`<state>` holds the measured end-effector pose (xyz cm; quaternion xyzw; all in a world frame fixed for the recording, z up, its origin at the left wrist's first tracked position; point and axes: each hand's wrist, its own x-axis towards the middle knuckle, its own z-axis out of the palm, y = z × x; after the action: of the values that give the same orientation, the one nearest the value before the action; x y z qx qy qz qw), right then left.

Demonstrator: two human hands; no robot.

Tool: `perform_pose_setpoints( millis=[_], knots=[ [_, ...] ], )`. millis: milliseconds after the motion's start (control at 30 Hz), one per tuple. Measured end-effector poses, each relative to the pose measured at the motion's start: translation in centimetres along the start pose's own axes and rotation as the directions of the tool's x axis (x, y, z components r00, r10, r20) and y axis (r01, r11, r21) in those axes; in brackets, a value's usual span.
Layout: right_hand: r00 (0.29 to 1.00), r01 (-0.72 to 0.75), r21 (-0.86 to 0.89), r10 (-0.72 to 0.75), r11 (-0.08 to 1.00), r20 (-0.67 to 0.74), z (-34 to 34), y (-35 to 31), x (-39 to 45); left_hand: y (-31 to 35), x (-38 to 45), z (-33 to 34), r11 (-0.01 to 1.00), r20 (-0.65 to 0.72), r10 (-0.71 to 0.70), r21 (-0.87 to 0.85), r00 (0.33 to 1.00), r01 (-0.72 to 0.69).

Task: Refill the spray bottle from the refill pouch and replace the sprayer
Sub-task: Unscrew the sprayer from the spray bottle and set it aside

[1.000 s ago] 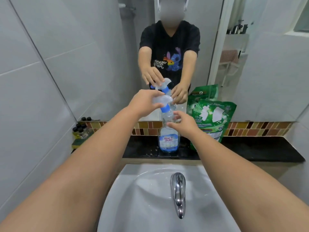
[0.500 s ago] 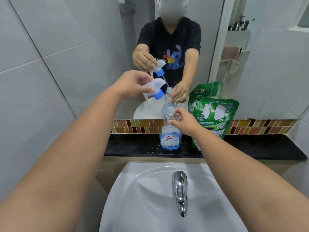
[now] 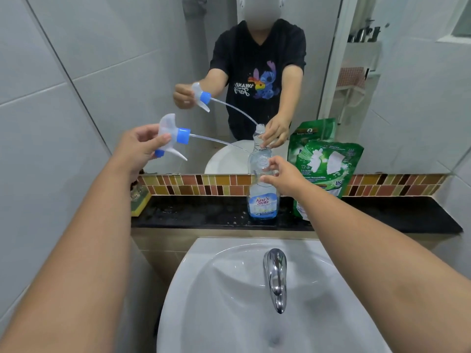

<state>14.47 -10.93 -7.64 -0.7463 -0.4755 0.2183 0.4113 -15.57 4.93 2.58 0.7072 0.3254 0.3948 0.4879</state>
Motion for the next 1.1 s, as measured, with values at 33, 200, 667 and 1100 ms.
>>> perform_pose_setpoints(
  millis=[33, 200, 667, 1100],
  knots=[
    [1.0, -0.009, 0.019, 0.009, 1.0, -0.001, -0.1, 0.1, -0.1, -0.4, -0.3, -0.4, 1.0, -0.019, -0.014, -0.019, 1.0, 0.014],
    [1.0, -0.008, 0.014, 0.008, 1.0, 0.008, -0.1, -0.2, -0.4, -2.0, -1.5, -1.0, 0.994, -0.051, -0.075, -0.081, 0.996, 0.071],
    [0.997, -0.071, 0.036, 0.073, 0.997, -0.034, -0.2, 0.1, 0.0, -0.7, -1.4, -3.2, 0.997, -0.092, -0.049, -0.057, 0.995, 0.044],
    [0.989, -0.136, 0.096, 0.141, 0.986, -0.047, -0.5, -0.2, -1.0, -11.3, -7.0, -4.1, 0.893, -0.14, -0.414, -0.256, 0.9, 0.371]
  ],
)
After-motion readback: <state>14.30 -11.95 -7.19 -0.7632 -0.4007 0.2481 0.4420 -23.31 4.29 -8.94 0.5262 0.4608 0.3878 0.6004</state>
